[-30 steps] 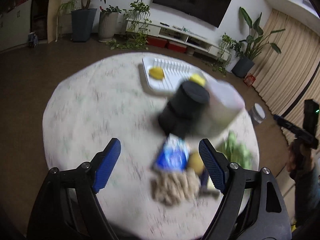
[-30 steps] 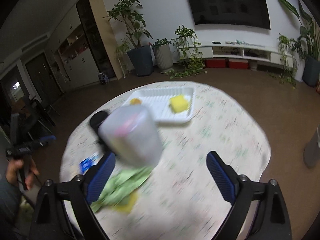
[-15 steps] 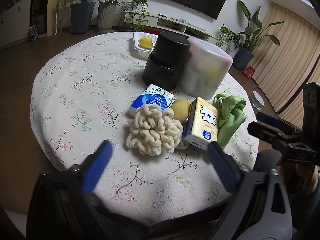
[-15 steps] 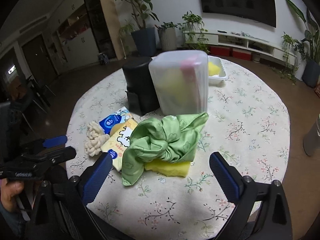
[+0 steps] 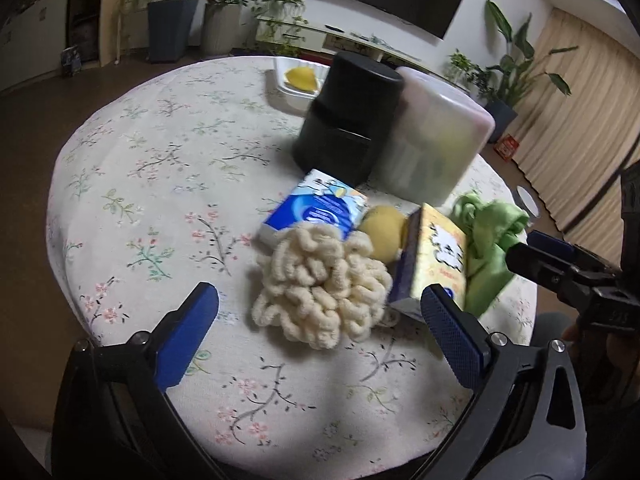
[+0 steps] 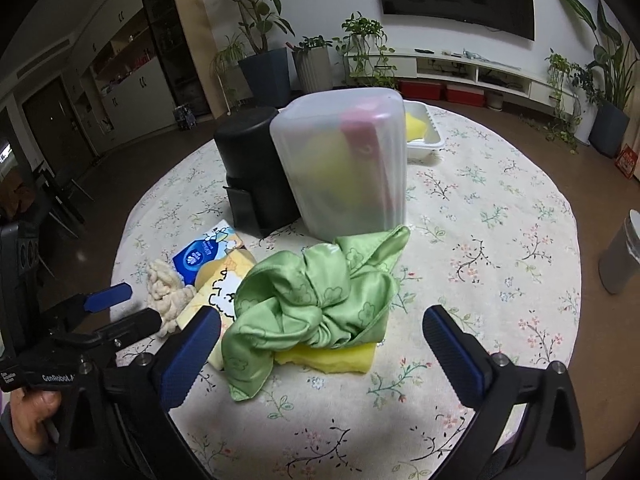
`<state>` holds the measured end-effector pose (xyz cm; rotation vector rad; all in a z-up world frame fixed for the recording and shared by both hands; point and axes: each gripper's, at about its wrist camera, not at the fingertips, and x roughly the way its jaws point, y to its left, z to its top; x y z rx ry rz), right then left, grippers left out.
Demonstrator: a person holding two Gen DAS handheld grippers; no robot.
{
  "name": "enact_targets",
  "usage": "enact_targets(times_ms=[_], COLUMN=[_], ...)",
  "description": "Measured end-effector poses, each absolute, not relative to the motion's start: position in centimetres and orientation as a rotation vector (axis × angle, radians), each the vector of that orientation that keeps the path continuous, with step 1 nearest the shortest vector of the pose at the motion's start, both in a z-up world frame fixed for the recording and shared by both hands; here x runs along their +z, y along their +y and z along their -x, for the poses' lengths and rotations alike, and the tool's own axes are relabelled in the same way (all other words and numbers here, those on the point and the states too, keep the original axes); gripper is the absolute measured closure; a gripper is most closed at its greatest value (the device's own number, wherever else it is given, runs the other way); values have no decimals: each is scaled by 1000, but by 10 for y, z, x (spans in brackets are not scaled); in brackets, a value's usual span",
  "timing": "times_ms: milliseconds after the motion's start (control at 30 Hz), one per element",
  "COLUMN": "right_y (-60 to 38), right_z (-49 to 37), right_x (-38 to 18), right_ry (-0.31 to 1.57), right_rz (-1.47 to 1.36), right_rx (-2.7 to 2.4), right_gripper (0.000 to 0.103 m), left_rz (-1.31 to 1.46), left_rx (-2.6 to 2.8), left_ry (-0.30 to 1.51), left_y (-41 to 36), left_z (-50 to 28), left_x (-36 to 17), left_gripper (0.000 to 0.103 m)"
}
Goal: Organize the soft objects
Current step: 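Grasp the cream knitted puff with the left tool while the right tool grasps the green scrunchie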
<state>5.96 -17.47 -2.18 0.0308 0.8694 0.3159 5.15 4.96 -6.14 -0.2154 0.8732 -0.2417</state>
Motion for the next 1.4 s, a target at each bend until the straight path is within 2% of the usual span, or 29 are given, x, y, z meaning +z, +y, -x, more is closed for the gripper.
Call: enact_targets(times_ms=[800, 867, 900, 933, 967, 1033, 1067, 1133, 1233, 1333, 1400], right_y=[-177, -177, -177, -177, -177, -176, -176, -176, -177, -179, -181], right_z=[-80, -82, -82, -83, -82, -81, -80, -79, -77, -74, -72], right_x=[-41, -44, -45, -47, -47, -46, -45, -44, -41, -39, -36], right_ry=[939, 958, 964, 969, 968, 958, 952, 947, 939, 928, 920], right_rz=[-89, -100, -100, -100, -101, -96, -92, -89, -91, -93, -97], right_rx=[309, 318, 320, 326, 332, 335, 336, 343, 351, 355, 355], right_gripper=[0, 6, 12, 17, 20, 33, 36, 48, 57, 63, 64], left_rz=[154, 156, 159, 165, 174, 186, 190, 191, 200, 204, 208], left_rx=[-226, -219, -215, -212, -213, -215, -216, -216, -225, -231, -237], left_ry=[967, 972, 970, 968, 968, 970, 971, 976, 976, 974, 967], left_y=[35, 36, 37, 38, 40, 42, 43, 43, 42, 41, 40], left_z=[-71, -72, -72, -72, -72, -72, -72, -70, -68, -66, -62], left_x=[-74, -75, -75, -75, -76, -76, -77, -78, -78, -77, -73], left_gripper=[1, 2, 3, 8, 19, 34, 38, 47, 58, 70, 71])
